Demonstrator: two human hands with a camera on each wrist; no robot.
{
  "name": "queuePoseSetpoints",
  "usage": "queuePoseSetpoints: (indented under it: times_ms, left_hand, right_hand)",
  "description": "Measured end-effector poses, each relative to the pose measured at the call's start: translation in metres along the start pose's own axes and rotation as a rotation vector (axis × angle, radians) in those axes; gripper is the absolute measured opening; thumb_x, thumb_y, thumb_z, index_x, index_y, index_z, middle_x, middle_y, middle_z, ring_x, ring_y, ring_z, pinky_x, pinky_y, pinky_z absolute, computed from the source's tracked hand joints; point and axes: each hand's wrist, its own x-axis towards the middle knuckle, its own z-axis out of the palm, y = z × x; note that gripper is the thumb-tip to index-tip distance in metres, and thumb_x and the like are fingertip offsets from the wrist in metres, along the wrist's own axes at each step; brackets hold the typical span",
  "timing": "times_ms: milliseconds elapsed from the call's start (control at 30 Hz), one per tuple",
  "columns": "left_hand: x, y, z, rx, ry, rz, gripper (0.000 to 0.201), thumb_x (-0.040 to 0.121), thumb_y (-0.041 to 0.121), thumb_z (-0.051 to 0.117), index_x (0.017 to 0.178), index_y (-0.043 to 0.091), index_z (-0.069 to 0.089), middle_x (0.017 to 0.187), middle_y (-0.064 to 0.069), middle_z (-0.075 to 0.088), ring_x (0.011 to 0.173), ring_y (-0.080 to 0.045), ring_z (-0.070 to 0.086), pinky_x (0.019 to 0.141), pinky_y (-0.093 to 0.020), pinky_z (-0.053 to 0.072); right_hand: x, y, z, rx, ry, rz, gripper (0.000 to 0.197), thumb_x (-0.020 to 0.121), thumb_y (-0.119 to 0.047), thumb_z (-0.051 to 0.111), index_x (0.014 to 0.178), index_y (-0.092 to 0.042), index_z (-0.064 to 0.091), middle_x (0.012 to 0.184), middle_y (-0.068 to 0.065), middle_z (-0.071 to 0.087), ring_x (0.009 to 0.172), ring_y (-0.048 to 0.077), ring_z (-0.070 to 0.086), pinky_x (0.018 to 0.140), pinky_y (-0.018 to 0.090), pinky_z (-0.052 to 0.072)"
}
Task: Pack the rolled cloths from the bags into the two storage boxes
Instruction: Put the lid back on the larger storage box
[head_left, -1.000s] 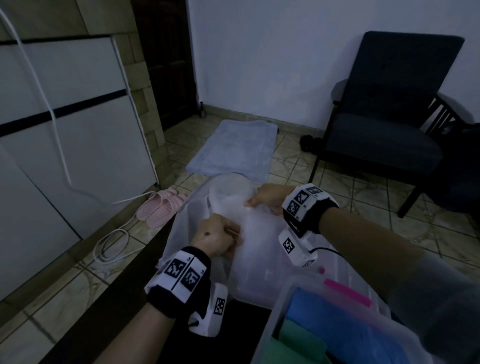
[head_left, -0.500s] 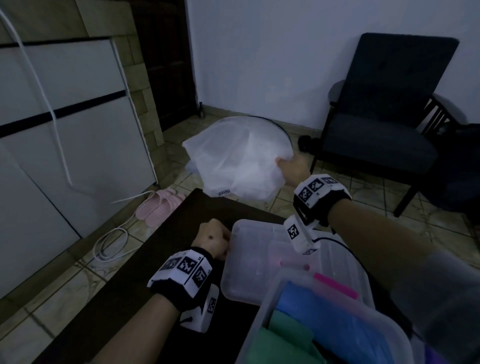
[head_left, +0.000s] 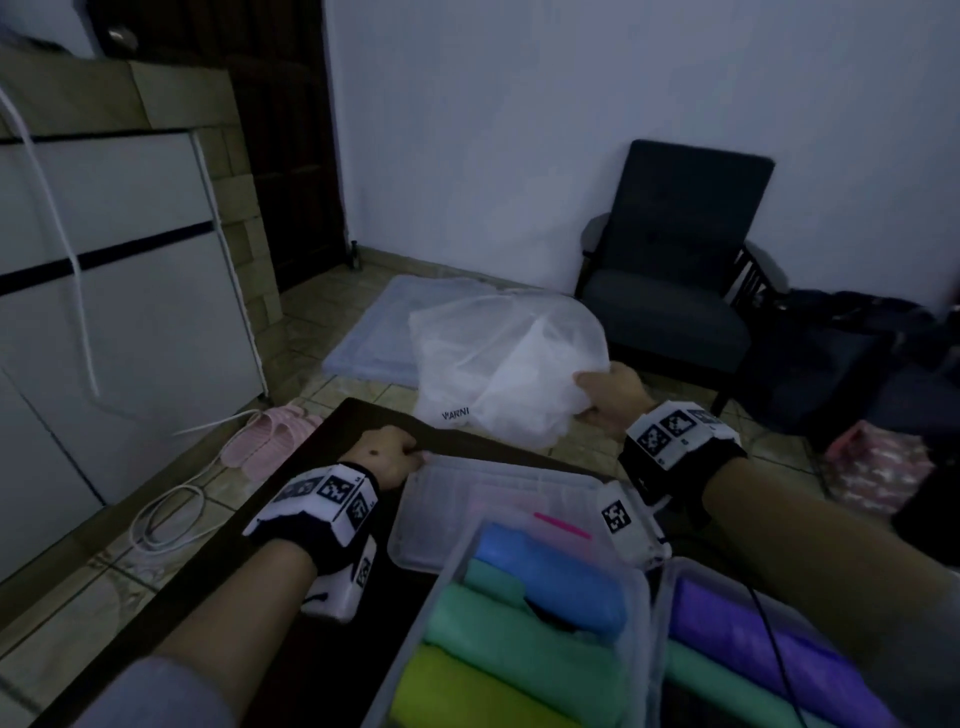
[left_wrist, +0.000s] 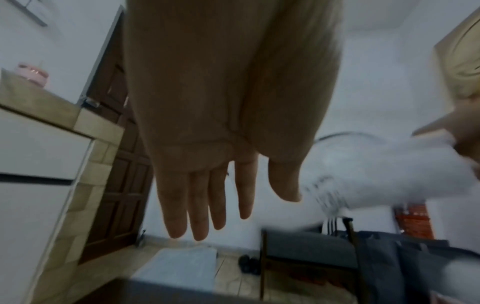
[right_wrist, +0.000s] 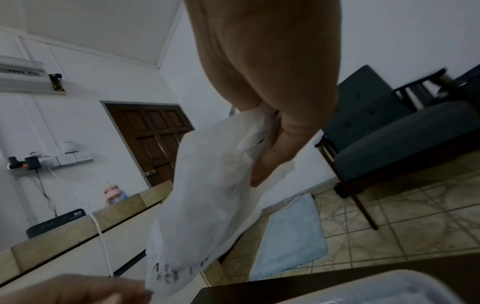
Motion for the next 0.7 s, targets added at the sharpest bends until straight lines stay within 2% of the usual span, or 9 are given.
queuePoseSetpoints:
  times_ms: [33, 100, 167, 267, 367, 467, 533, 633, 700]
  left_hand:
    - [-0.011, 0.01, -0.007, 0.021, -0.008, 0.032, 0.051, 0.095, 0.041, 0.048, 0.137, 0.011, 0.047, 0.142, -0.01, 0.046, 0.129, -0.024, 0.044, 0.102, -0.028, 0.035]
    - [-0.036, 0.034, -0.019, 0.058, -0.013, 0.114, 0.044, 0.096, 0.039, 0.045, 0.128, 0.009, 0.055, 0.134, -0.011, 0.053, 0.121, -0.025, 0.049, 0.095, -0.029, 0.039]
    - [-0.062, 0.06, -0.024, 0.067, -0.008, 0.194, 0.043, 0.097, 0.039, 0.043, 0.122, 0.008, 0.057, 0.13, -0.012, 0.054, 0.116, -0.026, 0.051, 0.089, -0.03, 0.039]
    - [-0.106, 0.1, -0.015, 0.071, -0.001, 0.322, 0.05, 0.097, 0.041, 0.042, 0.133, 0.009, 0.048, 0.139, -0.011, 0.047, 0.123, -0.027, 0.046, 0.096, -0.03, 0.036]
    - [-0.149, 0.138, 0.019, 0.05, -0.068, 0.44, 0.055, 0.095, 0.04, 0.046, 0.139, 0.008, 0.041, 0.145, -0.011, 0.04, 0.129, -0.027, 0.042, 0.102, -0.031, 0.034]
    - [-0.185, 0.169, 0.068, 0.038, -0.151, 0.545, 0.042, 0.094, 0.037, 0.049, 0.123, 0.006, 0.055, 0.132, -0.012, 0.053, 0.116, -0.028, 0.051, 0.089, -0.029, 0.039]
    - [-0.211, 0.182, 0.103, 0.051, -0.166, 0.621, 0.039, 0.095, 0.035, 0.049, 0.124, 0.011, 0.054, 0.134, -0.008, 0.05, 0.121, -0.025, 0.047, 0.097, -0.029, 0.037]
    - [-0.252, 0.192, 0.158, -0.012, -0.102, 0.752, 0.037, 0.094, 0.029, 0.05, 0.129, 0.017, 0.048, 0.14, -0.001, 0.042, 0.129, -0.019, 0.039, 0.103, -0.028, 0.03]
    - [-0.276, 0.197, 0.195, -0.066, -0.061, 0.852, 0.038, 0.095, 0.023, 0.049, 0.132, 0.015, 0.046, 0.143, 0.0, 0.037, 0.132, -0.017, 0.036, 0.105, -0.026, 0.027]
  right_hand:
    - [-0.014, -0.003, -0.016, -0.004, -0.003, -0.001, 0.034, 0.093, 0.001, 0.05, 0.126, 0.007, 0.047, 0.121, 0.022, 0.053, 0.088, 0.031, 0.056, 0.05, 0.031, 0.055]
    - [-0.042, -0.008, -0.049, -0.013, 0.008, -0.006, 0.036, 0.092, 0.003, 0.049, 0.128, 0.001, 0.046, 0.111, 0.017, 0.055, 0.077, 0.025, 0.056, 0.039, 0.027, 0.052]
    - [-0.071, -0.008, -0.081, -0.049, 0.024, -0.006, 0.04, 0.09, 0.004, 0.048, 0.128, -0.007, 0.046, 0.11, 0.014, 0.054, 0.079, 0.025, 0.056, 0.037, 0.027, 0.051]
    - [-0.117, 0.004, -0.128, -0.037, 0.091, 0.012, 0.046, 0.089, 0.005, 0.048, 0.132, -0.012, 0.044, 0.116, 0.015, 0.051, 0.088, 0.03, 0.055, 0.039, 0.03, 0.052]
    - [-0.171, 0.026, -0.171, 0.094, 0.199, 0.029, 0.038, 0.091, 0.007, 0.046, 0.125, -0.009, 0.047, 0.103, 0.015, 0.053, 0.077, 0.028, 0.055, 0.039, 0.031, 0.053]
    - [-0.227, 0.051, -0.213, 0.176, 0.334, 0.045, 0.036, 0.094, 0.003, 0.047, 0.13, -0.001, 0.044, 0.103, 0.018, 0.054, 0.072, 0.03, 0.055, 0.037, 0.028, 0.051]
    - [-0.263, 0.068, -0.237, 0.249, 0.41, 0.033, 0.039, 0.094, 0.001, 0.047, 0.132, -0.005, 0.043, 0.114, 0.017, 0.051, 0.079, 0.031, 0.055, 0.045, 0.03, 0.055]
    - [-0.323, 0.099, -0.268, 0.31, 0.523, 0.012, 0.045, 0.093, -0.001, 0.049, 0.136, -0.012, 0.042, 0.114, 0.009, 0.051, 0.101, 0.032, 0.054, 0.074, 0.042, 0.052]
    - [-0.358, 0.127, -0.29, 0.326, 0.576, -0.068, 0.043, 0.093, -0.002, 0.049, 0.134, -0.01, 0.044, 0.113, 0.008, 0.056, 0.095, 0.026, 0.059, 0.07, 0.038, 0.052]
